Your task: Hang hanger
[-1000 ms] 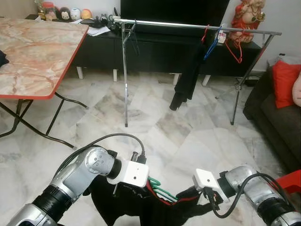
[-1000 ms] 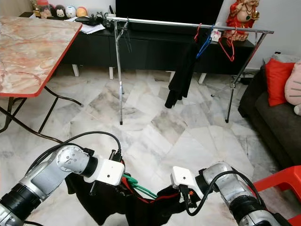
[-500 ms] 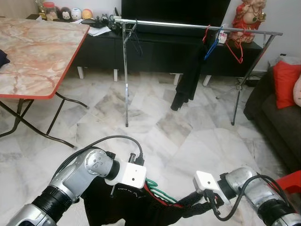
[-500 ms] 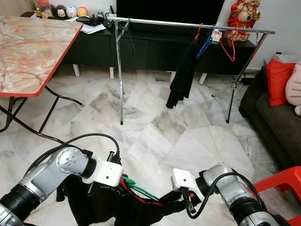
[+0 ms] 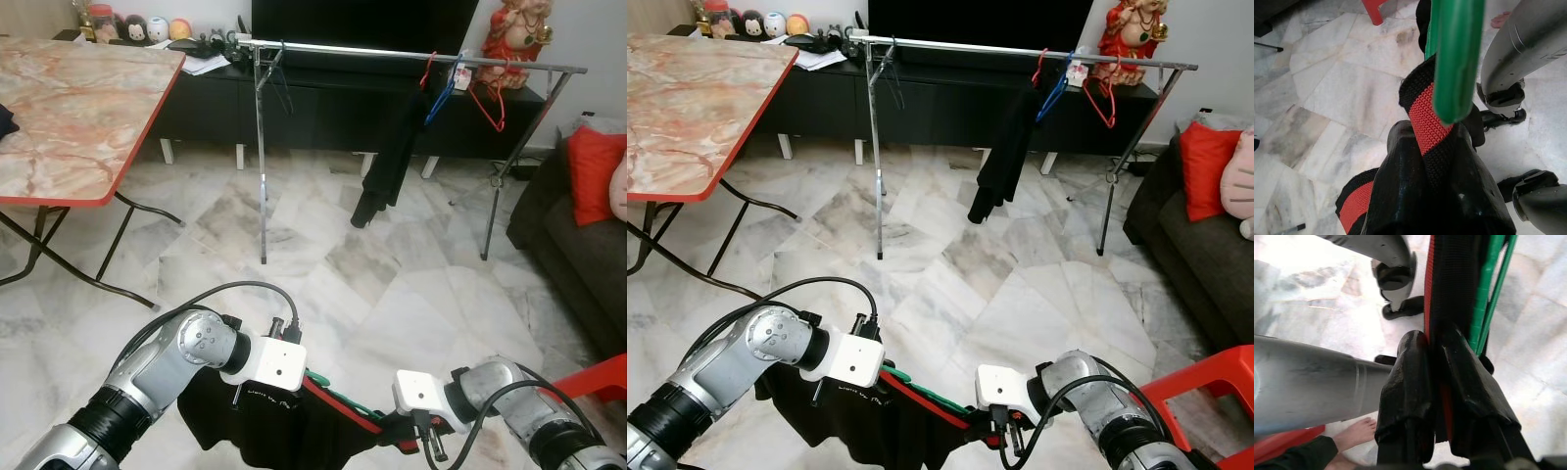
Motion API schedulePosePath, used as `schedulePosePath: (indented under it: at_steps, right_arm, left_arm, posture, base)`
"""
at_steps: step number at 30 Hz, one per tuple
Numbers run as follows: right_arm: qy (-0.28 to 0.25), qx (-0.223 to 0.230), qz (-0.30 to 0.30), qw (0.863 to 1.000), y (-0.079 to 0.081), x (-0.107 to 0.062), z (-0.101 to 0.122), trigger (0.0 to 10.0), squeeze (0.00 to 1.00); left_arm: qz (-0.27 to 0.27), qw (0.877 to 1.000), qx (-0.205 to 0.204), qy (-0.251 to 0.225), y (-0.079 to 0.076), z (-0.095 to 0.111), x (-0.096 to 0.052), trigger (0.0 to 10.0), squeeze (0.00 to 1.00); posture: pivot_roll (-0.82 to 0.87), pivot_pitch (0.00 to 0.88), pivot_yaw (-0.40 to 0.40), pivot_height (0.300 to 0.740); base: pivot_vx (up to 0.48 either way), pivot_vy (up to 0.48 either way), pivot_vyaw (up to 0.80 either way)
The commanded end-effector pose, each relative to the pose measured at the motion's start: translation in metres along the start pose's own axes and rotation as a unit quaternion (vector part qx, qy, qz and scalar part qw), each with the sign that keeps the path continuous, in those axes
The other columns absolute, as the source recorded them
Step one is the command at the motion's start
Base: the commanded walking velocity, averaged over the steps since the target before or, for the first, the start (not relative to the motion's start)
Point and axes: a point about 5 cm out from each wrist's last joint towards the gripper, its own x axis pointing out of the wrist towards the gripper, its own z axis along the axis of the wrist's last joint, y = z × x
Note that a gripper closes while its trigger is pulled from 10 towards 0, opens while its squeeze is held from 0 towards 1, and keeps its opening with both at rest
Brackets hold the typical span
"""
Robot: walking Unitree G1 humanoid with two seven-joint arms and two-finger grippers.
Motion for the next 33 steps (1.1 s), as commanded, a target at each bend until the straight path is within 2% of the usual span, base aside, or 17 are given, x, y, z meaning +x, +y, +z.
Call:
schedulePosePath:
  at_steps: [1, 2, 4, 5, 12, 13, 15, 16, 17, 19, 20, 22, 23, 29, 33]
  right_arm:
    - [0.01, -0.002, -0.015, 1.0, -0.005, -0.005, 0.0, 10.0, 0.0]
    - [0.009, -0.002, -0.018, 1.0, -0.006, -0.005, 0.0, 10.0, 0.74]
    - [0.008, -0.003, -0.017, 1.0, -0.006, -0.005, 0.0, 10.0, 0.74]
    - [0.008, -0.003, -0.019, 1.0, -0.006, -0.004, 0.0, 10.0, 1.0]
    - [0.036, -0.021, -0.041, 0.998, -0.008, -0.006, -0.004, 10.0, 1.0]
    - [0.034, -0.022, -0.041, 0.998, -0.009, -0.007, -0.003, 8.2, 1.0]
    - [0.034, -0.023, -0.04, 0.998, -0.009, -0.007, -0.003, 8.2, 1.0]
    - [0.034, -0.024, -0.04, 0.998, -0.009, -0.007, -0.002, 7.9, 1.0]
    - [0.034, -0.025, -0.04, 0.998, -0.009, -0.007, -0.002, 8.9, 1.0]
    - [0.036, -0.029, -0.041, 0.998, -0.009, -0.006, -0.002, 9.1, 1.0]
    - [0.045, -0.044, -0.05, 0.997, -0.01, -0.006, -0.002, 10.0, 1.0]
    - [0.053, -0.056, -0.06, 0.995, -0.011, -0.005, -0.002, 10.0, 1.0]
    - [0.061, -0.06, -0.064, 0.994, -0.012, -0.005, -0.003, 10.0, 0.0]
    - [0.073, -0.065, -0.076, 0.992, -0.013, -0.003, -0.005, 10.0, 0.0]
    - [0.094, -0.092, -0.109, 0.985, -0.017, -0.004, -0.006, 10.0, 0.0]
  left_arm:
    - [0.009, 1.0, 0.024, 0.001, 0.007, 0.004, -0.002, 10.0, 0.0]
    - [0.01, 1.0, 0.023, 0.001, 0.007, 0.004, -0.002, 10.0, 0.0]
    - [0.01, 1.0, 0.023, 0.001, 0.007, 0.004, -0.002, 10.0, 0.0]
    - [0.01, 1.0, 0.024, 0.001, 0.007, 0.004, -0.002, 10.0, 0.0]
    - [0.052, 0.998, 0.024, 0.012, 0.015, -0.002, -0.002, 10.0, 0.0]
    - [0.06, 0.998, 0.023, 0.017, 0.017, -0.004, -0.003, 10.0, 0.0]
    - [0.063, 0.998, 0.023, 0.018, 0.017, -0.004, -0.003, 10.0, 0.0]
    - [0.067, 0.997, 0.023, 0.02, 0.018, -0.005, -0.004, 10.0, 0.0]
    - [0.071, 0.997, 0.024, 0.021, 0.019, -0.006, -0.004, 10.0, 0.0]
    - [0.075, 0.997, 0.024, 0.022, 0.02, -0.006, -0.004, 10.0, 0.0]
    - [0.078, 0.997, 0.023, 0.019, 0.02, -0.006, -0.003, 10.0, 0.0]
    - [0.078, 0.997, 0.023, 0.017, 0.02, -0.006, -0.002, 10.0, 0.0]
    - [0.078, 0.997, 0.024, 0.016, 0.02, -0.006, -0.002, 10.0, 0.0]
    - [0.081, 0.996, 0.025, 0.016, 0.02, -0.006, -0.001, 10.0, 0.0]
    - [0.084, 0.996, 0.026, 0.014, 0.021, -0.005, -0.001, 10.0, 0.0]
  posture:
    - [-0.01, 0.0, -0.149, 0.74]
    - [-0.01, 0.0, -0.149, 0.74]
    - [-0.01, 0.0, -0.148, 0.74]
    - [-0.01, 0.0, -0.148, 0.74]
    - [-0.02, 0.0, -0.147, 0.74]
    - [-0.02, 0.0, -0.147, 0.74]
    - [-0.02, 0.0, -0.147, 0.74]
    - [-0.02, 0.0, -0.147, 0.74]
    - [-0.02, 0.0, -0.147, 0.74]
    - [-0.02, 0.0, -0.148, 0.74]
    - [-0.02, 0.0, -0.149, 0.74]
    - [-0.02, 0.0, -0.149, 0.74]
    - [-0.02, 0.0, -0.149, 0.74]
    - [-0.02, 0.0, -0.151, 0.74]
    - [-0.02, 0.0, -0.151, 0.74]
  base:
    - [0.0, 0.0, 0.0]
    - [0.0, 0.0, 0.0]
    - [0.0, 0.0, 0.0]
    - [0.0, 0.0, 0.0]
    - [0.0, 0.0, 0.0]
    - [0.0, 0.0, 0.0]
    - [0.0, 0.0, 0.0]
    - [0.0, 0.0, 0.0]
    - [0.0, 0.0, 0.0]
    - [0.0, 0.0, 0.0]
    - [0.0, 0.0, 0.0]
    - [0.0, 0.0, 0.0]
    - [0.0, 0.0, 0.0]
    - [0.0, 0.0, 0.0]
    - [0.0, 0.0, 0.0]
